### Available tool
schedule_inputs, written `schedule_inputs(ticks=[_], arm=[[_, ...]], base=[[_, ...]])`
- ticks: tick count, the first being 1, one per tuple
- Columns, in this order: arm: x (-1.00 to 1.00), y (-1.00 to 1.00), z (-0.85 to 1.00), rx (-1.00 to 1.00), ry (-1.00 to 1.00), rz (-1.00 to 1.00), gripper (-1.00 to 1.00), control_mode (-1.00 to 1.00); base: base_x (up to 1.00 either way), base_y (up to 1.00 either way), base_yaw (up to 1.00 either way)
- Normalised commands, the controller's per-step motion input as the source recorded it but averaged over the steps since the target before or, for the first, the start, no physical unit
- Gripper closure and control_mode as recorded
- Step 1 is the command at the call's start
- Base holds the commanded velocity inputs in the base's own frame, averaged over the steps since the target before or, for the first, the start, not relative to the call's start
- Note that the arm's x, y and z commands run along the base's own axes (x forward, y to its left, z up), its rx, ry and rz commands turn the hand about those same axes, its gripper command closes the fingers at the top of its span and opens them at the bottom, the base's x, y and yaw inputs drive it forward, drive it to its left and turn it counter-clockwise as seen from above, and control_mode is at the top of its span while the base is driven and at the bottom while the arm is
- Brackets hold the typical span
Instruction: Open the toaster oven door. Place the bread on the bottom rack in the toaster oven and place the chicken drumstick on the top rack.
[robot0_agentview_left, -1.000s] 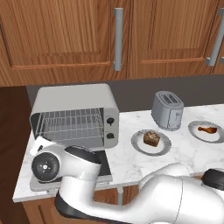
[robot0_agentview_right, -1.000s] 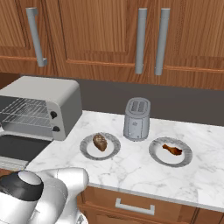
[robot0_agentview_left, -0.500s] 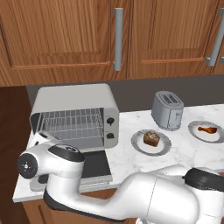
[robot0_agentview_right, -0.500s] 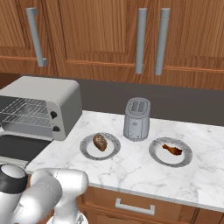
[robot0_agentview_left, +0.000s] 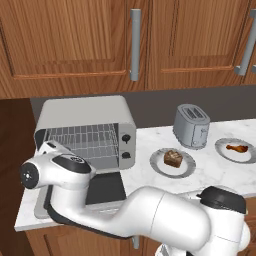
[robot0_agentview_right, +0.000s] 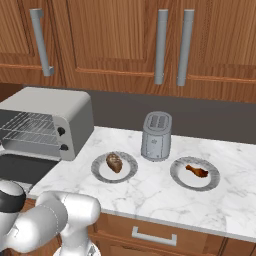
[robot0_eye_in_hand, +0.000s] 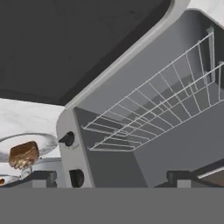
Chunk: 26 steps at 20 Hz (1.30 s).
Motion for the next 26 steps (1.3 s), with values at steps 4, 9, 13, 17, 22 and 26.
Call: schedule_inputs(ticks=[4,9,13,17,22,26], arm=[[0.48,-0.24,-0.14,-0.01,0.00,0.01,-1.00,-1.00],[0.53,-0.25,-0.26,0.00,0.00,0.05,-1.00,-1.00],[0.50,-0.23,-0.15,0.00,-0.01,0.08,-1.00,-1.00],[0.41,-0.03,-0.23,0.00,-0.01,0.10,-1.00,-1.00],[0.41,0.00,-0.30,0.00,0.00,0.03,-1.00,-1.00],[0.36,0.00,-0.10,0.00,0.00,0.00,-1.00,-1.00]], base=[[0.00,0.00,0.00],[0.00,0.00,0.00],[0.00,0.00,0.00],[0.00,0.00,0.00],[0.00,0.00,0.00],[0.00,0.00,0.00]])
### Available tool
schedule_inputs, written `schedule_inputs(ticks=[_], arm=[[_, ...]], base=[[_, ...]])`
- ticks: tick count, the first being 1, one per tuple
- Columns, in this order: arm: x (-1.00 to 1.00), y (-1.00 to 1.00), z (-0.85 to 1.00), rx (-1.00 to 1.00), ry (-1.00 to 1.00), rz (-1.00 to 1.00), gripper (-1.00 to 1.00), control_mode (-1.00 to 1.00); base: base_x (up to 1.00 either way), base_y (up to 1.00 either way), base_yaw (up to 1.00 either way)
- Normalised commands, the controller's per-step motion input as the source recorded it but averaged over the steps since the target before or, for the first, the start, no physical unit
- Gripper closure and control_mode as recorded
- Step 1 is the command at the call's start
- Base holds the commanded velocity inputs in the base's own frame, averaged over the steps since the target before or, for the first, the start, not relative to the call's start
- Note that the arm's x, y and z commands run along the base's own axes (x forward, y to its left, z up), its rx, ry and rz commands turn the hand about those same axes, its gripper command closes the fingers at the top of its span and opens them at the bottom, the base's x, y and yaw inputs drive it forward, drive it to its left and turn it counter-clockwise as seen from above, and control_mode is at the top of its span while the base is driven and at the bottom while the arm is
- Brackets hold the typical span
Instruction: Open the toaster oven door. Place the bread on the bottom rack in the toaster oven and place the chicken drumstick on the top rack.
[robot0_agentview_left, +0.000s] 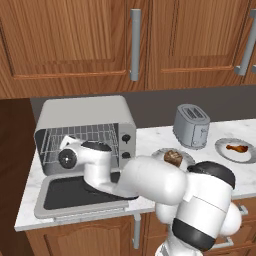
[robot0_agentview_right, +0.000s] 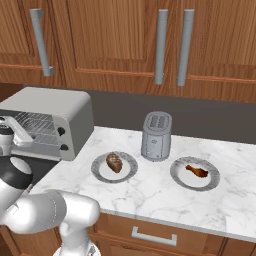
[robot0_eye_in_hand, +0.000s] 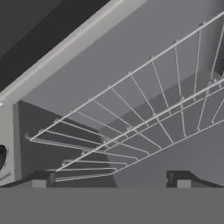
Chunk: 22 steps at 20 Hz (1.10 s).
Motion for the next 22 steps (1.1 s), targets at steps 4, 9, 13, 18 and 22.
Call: schedule_inputs(ticks=[4,9,13,18,22], arm=[[0.18,0.03,0.00,0.00,0.11,0.00,-1.00,-1.00],[0.15,0.07,0.00,0.00,0.23,0.00,-1.00,-1.00],[0.14,0.03,-0.02,0.00,0.20,0.00,-1.00,-1.00],[0.02,0.01,-0.33,0.00,0.07,0.00,-1.00,-1.00],[0.00,0.00,-0.52,0.00,0.00,0.00,-1.00,-1.00]], base=[[0.00,0.00,0.00],[0.00,0.00,0.00],[0.00,0.00,0.00],[0.00,0.00,0.00],[0.00,0.00,0.00]])
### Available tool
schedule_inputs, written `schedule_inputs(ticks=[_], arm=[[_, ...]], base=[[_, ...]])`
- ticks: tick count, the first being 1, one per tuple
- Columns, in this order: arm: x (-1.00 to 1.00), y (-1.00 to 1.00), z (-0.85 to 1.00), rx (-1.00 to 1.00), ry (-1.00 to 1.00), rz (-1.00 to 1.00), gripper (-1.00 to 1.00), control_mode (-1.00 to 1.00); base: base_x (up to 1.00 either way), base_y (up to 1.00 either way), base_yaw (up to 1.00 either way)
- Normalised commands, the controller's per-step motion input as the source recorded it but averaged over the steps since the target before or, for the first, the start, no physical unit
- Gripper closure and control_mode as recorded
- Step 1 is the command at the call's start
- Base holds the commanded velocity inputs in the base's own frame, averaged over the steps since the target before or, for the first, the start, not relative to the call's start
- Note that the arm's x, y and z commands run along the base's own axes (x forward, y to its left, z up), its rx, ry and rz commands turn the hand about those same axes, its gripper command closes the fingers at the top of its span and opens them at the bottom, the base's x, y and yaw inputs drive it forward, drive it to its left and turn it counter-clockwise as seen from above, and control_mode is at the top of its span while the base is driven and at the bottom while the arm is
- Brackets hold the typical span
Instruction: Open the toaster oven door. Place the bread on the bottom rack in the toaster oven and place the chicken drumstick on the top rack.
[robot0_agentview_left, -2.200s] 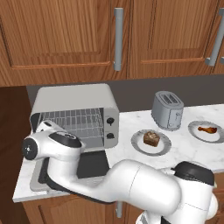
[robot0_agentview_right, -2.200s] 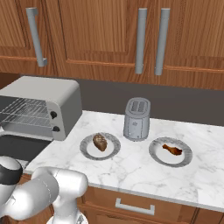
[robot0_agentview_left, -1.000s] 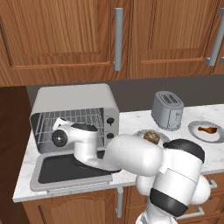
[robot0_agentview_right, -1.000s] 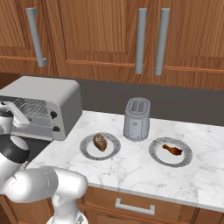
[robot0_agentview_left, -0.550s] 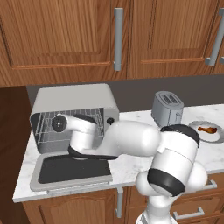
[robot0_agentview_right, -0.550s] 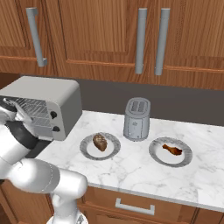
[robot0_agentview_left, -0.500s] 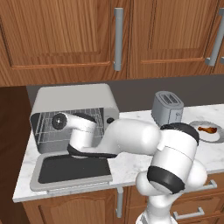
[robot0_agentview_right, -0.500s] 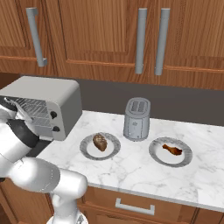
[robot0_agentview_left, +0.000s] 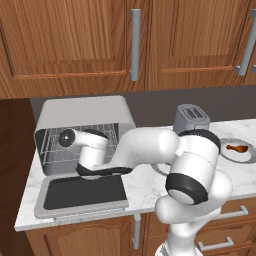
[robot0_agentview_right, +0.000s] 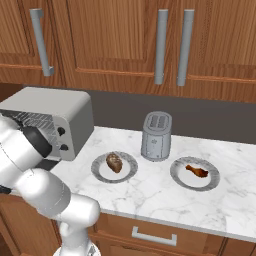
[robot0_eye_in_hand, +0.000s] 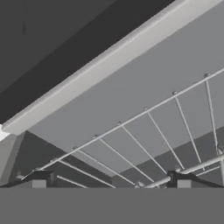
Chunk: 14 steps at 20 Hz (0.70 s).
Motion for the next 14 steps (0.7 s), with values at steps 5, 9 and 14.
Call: schedule_inputs(ticks=[5,9,14], arm=[[0.00,0.00,-0.15,0.00,-0.02,0.00,-1.00,-1.00],[-0.03,0.06,0.08,0.00,-0.16,0.00,-1.00,-1.00],[-0.01,0.13,0.18,0.00,-0.13,0.00,-1.00,-1.00]], base=[[0.00,0.00,0.00],[0.00,0.00,0.00],[0.00,0.00,0.00]])
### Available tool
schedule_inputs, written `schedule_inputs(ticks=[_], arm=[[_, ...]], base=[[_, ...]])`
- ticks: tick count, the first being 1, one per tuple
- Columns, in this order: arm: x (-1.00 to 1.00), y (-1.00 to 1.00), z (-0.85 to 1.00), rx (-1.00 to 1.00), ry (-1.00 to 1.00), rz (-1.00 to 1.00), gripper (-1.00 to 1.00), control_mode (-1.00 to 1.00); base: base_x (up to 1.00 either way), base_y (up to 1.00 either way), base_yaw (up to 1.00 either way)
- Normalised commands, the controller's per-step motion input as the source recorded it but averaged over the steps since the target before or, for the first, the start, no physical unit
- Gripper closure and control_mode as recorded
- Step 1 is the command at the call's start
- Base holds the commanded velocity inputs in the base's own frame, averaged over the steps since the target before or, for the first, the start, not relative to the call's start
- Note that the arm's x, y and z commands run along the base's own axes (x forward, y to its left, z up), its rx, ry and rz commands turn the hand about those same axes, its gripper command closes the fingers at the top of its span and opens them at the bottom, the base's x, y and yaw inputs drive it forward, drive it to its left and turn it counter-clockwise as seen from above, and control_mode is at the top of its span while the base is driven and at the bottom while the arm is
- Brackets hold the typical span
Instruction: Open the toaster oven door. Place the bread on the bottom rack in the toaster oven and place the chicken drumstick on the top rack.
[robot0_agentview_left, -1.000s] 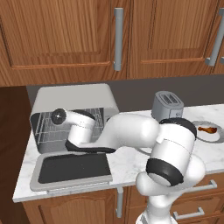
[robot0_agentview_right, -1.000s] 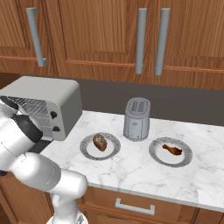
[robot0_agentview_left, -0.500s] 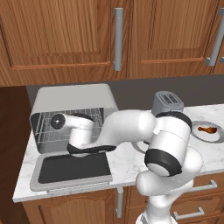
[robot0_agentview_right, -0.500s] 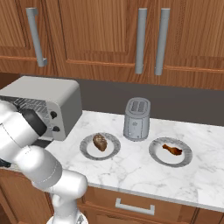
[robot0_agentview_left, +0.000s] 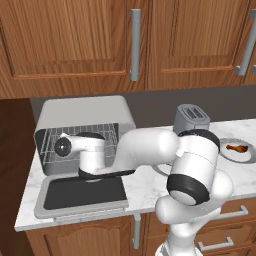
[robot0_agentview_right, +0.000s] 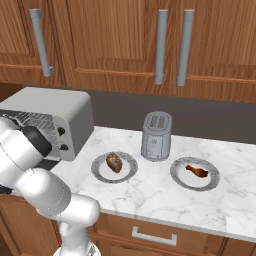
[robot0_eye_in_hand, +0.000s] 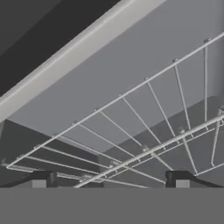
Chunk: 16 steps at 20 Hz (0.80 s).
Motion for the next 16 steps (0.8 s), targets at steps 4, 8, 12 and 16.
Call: schedule_inputs(ticks=[4,8,12,16], arm=[[0.00,0.12,0.44,-0.02,-0.08,0.00,-1.00,-1.00],[0.17,0.14,0.11,-0.06,0.00,0.00,-1.00,-1.00],[0.30,0.15,-0.13,-0.11,0.00,0.00,-1.00,-1.00],[0.34,0.00,-0.18,-0.12,0.00,0.05,-1.00,-1.00]], base=[[0.00,0.00,0.00],[0.00,0.00,0.00],[0.00,0.00,0.00],[0.00,0.00,0.00]])
